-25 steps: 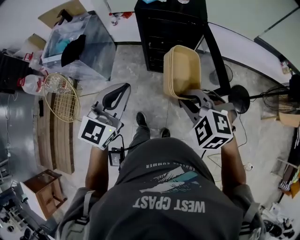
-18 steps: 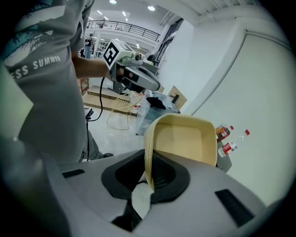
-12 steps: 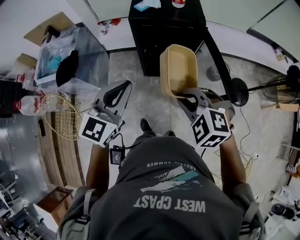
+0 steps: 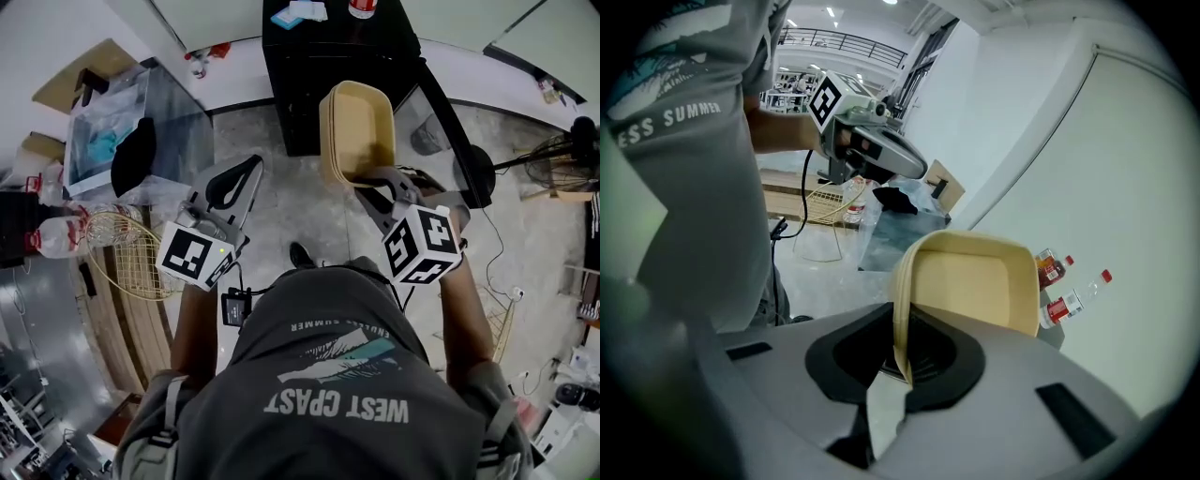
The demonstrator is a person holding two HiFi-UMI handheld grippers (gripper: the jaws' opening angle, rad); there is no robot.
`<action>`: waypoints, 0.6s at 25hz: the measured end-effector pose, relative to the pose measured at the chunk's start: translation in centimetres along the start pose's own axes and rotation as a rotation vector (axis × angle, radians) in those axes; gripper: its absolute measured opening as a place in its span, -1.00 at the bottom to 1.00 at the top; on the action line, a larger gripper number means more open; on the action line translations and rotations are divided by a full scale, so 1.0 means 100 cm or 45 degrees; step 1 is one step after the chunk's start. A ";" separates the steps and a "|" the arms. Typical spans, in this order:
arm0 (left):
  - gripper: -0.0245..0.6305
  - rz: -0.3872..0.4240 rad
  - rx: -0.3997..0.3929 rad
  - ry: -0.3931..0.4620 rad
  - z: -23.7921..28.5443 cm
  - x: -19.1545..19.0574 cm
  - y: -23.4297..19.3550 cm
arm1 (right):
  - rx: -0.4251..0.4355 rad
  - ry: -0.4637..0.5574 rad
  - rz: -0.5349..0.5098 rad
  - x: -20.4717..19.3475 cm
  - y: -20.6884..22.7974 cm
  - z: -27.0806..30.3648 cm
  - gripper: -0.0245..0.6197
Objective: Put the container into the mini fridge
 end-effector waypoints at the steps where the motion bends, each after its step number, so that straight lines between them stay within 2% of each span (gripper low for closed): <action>1: -0.88 -0.002 -0.006 0.003 -0.001 -0.001 -0.005 | -0.003 -0.009 0.001 0.002 0.002 0.004 -0.78; 15: -0.88 -0.046 0.038 0.013 -0.011 -0.016 -0.045 | 0.011 -0.056 -0.022 0.019 0.029 0.043 -0.78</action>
Point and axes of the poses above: the fingertips, and each gripper's own axes: z forward along the fingers, y to its right, x out of its top, the point moved 2 cm from there along -z, backward along the fingers, and after that the axes turned 5 degrees about x, right-handed, at the moved point
